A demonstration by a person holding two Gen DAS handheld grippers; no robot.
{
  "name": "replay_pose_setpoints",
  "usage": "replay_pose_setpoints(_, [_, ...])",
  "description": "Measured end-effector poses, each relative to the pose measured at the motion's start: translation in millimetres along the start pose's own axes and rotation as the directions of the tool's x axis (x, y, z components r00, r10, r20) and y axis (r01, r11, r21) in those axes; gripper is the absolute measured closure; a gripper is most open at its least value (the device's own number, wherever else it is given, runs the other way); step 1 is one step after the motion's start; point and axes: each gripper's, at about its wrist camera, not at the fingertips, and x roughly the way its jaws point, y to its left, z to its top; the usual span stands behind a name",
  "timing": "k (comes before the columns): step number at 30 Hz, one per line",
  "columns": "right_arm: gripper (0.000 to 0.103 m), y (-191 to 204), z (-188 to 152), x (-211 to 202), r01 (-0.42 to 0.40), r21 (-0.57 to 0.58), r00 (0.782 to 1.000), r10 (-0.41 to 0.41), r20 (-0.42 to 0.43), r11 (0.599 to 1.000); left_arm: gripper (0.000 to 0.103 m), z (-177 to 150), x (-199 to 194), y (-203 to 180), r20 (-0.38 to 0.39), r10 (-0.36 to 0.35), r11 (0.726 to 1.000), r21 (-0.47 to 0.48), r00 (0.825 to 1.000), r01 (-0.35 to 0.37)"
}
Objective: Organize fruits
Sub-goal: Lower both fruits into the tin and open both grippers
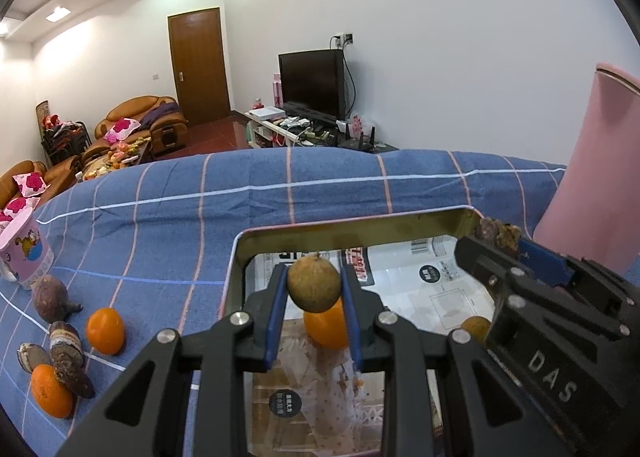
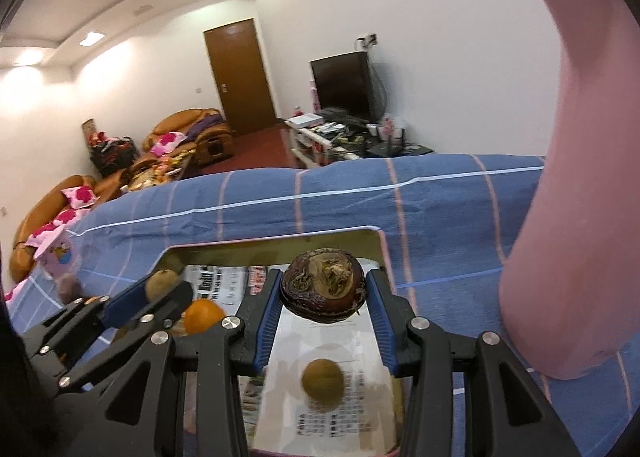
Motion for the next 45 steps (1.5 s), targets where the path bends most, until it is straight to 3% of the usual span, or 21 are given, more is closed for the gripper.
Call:
replay_pose_setpoints(3, [0.058,-0.1,0.2,0.4,-0.036,0.02,0.999,0.036,-0.006,0.999,0.075,-0.3,-0.4,1.8,0.0,0.004,1.0,-0.012,1.0,-0.004])
replay_pose_setpoints(7, [0.041,-4.1,0.5,-3.4,-0.071,0.06,0.997,0.07,0.014,0.996,0.074,-0.3,-1.5,1.3,0.004,0.002,1.0,-0.008,1.0,-0.002])
replay_pose_setpoints(12, [0.04,-2.4,1.3,-18.8,-0.045,0.062,0.996,0.04,0.081,0.997,0.072,-1.5,-5.2,0.6,0.017,0.005,1.0,0.004,1.0,-0.006])
replay_pose_setpoints(14, [0.04,-0.7,0.4,-27.1,0.001,0.051,0.993,-0.007,0.115,0.999,0.06,-1.9,-6.7,1.2,0.024,0.015,1.0,0.004,1.0,-0.015])
replay_pose_setpoints(17, [0.028,0.1,0.2,-34.3,0.059,0.05,0.986,-0.066,0.152,0.997,0.034,-2.7,-12.2,2.6,0.049,0.042,0.999,-0.005,0.998,-0.042])
replay_pose_setpoints(18, [0.026,-0.5,0.1,-36.5,0.068,0.056,0.984,-0.077,0.163,0.996,0.032,-2.9,-14.7,3.1,0.063,0.048,0.999,-0.008,0.997,-0.047])
replay_pose_setpoints(23, [0.026,-8.1,1.6,-38.3,0.097,0.098,0.98,-0.112,0.162,0.991,0.002,-4.4,-23.1,1.2,0.101,0.07,0.998,-0.001,0.992,-0.07])
replay_pose_setpoints(29, [0.026,-14.4,-1.8,-43.6,0.098,0.129,0.975,-0.121,0.189,0.987,0.0,-7.7,-35.5,1.0,0.157,0.064,0.998,0.006,0.985,-0.066])
replay_pose_setpoints(33, [0.026,-6.3,-5.7,-55.2,0.157,0.09,0.945,-0.176,0.276,0.983,0.0,-10.7,-44.0,2.3,0.188,0.061,0.998,-0.003,0.98,-0.061])
replay_pose_setpoints(36, [0.019,-3.0,-8.8,-58.8,0.183,0.079,0.93,-0.199,0.31,0.98,0.0,-13.3,-48.4,4.8,0.196,0.054,0.999,-0.006,0.979,-0.054])
replay_pose_setpoints(45, [0.017,1.8,-13.2,-62.1,0.2,0.077,0.926,-0.214,0.309,0.977,0.0,-19.5,-54.8,15.2,0.188,0.079,0.997,-0.033,0.979,-0.074])
